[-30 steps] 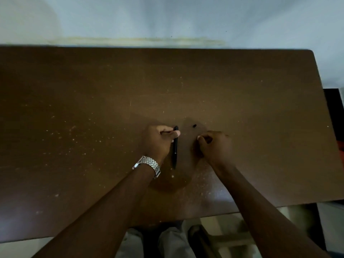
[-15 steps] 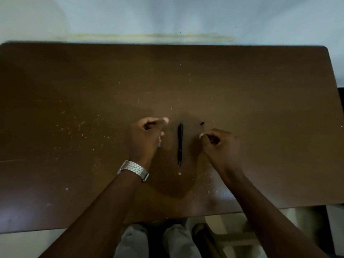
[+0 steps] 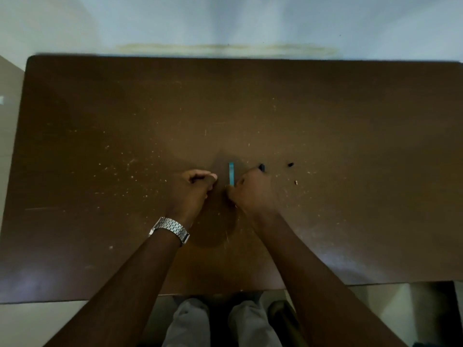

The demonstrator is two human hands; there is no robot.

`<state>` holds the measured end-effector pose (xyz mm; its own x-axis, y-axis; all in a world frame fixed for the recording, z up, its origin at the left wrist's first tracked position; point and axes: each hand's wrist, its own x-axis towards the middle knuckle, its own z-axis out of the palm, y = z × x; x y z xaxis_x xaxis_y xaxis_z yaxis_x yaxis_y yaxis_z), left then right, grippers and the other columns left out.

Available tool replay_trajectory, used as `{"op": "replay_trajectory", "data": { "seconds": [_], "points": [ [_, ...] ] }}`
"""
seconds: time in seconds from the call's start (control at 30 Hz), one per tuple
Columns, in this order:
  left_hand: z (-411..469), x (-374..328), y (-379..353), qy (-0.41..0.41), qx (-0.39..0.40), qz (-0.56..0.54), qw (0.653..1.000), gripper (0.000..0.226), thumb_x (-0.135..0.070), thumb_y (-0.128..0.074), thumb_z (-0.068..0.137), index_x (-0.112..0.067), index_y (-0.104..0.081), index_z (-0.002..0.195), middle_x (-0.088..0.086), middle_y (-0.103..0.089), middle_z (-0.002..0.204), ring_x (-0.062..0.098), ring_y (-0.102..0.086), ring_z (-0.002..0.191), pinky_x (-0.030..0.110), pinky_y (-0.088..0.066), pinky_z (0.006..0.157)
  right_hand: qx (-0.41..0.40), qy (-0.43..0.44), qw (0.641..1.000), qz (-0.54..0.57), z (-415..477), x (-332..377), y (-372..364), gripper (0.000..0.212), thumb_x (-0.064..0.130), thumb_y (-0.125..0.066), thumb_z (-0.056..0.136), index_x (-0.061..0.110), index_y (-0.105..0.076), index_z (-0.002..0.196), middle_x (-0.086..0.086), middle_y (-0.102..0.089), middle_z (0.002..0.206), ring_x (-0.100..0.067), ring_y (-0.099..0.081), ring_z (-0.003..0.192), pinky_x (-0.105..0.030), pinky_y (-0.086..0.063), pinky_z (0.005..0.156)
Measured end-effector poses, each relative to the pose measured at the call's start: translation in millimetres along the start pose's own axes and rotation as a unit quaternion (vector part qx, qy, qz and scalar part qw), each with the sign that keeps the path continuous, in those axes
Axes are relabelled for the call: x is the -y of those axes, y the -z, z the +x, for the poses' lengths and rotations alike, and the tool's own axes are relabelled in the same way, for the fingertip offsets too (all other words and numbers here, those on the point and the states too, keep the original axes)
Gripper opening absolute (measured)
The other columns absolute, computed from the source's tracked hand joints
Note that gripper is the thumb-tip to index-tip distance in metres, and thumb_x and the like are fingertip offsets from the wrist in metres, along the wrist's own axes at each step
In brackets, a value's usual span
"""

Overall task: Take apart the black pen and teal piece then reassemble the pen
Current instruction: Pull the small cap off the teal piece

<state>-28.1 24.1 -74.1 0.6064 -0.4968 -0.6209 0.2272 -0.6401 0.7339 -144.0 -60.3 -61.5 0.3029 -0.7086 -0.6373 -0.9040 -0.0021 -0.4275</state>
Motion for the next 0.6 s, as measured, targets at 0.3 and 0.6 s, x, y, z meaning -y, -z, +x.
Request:
{"op": "replay_trajectory", "data": {
  "seconds": [0.3,0.6],
  "points": [
    [-8,-8,-18,0.046,0.059,-0.057,0.996,0.004,-0.028,-0.084,0.084,-0.024,-0.083,0.085,-0.003,-0.082,0.083,0.009,-0.076,0.076,0.025,-0.058,0.066,-0.037,0.066,0.989,0.128,-35,-4,11,0.026,0.024,-0.078,0.089,0.007,-0.074,0.069,-0.007,-0.073,0.059,-0.020,-0.072,0.051,-0.035,-0.059,0.050],
    [-25,-25,-7,0.033,0.101,-0.115,0.988,0.008,-0.018,-0.078,0.090,-0.025,-0.079,0.094,-0.005,-0.082,0.088,0.004,-0.077,0.078,0.014,-0.058,0.060,0.050,0.020,0.941,0.334,-15,7,50,0.007,0.026,-0.071,0.095,0.028,-0.077,0.092,0.010,-0.077,0.087,-0.007,-0.074,0.079,-0.021,-0.061,0.057]
  ]
}}
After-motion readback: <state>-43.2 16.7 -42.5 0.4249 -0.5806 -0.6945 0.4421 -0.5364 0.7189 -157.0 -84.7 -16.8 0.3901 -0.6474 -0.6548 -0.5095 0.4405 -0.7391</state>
